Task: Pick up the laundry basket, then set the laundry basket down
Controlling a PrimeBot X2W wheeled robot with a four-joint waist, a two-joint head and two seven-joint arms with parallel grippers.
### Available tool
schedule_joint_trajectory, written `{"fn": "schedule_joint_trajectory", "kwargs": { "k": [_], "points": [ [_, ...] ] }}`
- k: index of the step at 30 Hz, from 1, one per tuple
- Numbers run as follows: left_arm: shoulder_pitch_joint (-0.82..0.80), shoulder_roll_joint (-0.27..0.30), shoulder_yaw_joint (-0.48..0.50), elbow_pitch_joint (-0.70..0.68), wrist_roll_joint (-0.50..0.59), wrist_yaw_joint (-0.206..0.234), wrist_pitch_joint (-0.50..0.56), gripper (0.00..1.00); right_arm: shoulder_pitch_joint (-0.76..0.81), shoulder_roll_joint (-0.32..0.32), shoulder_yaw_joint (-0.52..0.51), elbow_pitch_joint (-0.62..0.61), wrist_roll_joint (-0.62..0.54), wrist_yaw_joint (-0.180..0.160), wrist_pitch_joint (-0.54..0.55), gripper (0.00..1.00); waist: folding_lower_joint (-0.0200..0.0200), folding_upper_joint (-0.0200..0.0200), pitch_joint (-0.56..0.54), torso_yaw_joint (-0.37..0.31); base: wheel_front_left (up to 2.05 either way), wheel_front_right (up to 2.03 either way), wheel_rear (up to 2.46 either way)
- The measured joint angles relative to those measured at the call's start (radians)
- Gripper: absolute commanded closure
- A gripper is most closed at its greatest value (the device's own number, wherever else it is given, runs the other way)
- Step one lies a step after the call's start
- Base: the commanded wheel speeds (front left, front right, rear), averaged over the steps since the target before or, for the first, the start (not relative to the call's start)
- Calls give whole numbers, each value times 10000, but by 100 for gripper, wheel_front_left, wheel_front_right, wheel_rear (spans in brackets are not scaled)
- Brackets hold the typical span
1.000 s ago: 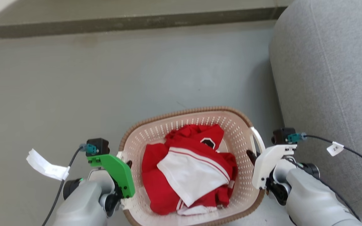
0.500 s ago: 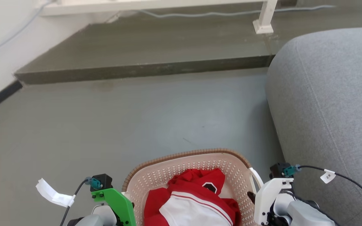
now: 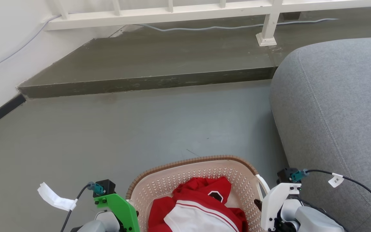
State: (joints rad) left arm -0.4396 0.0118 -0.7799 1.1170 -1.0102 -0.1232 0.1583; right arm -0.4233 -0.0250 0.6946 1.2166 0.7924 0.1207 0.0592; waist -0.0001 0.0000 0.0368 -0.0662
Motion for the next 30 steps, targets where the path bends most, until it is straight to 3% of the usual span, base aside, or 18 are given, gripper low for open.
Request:
{"fn": "schedule_joint_trajectory", "kwargs": {
  "k": [30],
  "points": [
    [-12,38,-255,-2,-341,2,82,100,-1,-35,326,-109,378,-178,121,100,0,0,215,-124,0,0,0]
  ]
}}
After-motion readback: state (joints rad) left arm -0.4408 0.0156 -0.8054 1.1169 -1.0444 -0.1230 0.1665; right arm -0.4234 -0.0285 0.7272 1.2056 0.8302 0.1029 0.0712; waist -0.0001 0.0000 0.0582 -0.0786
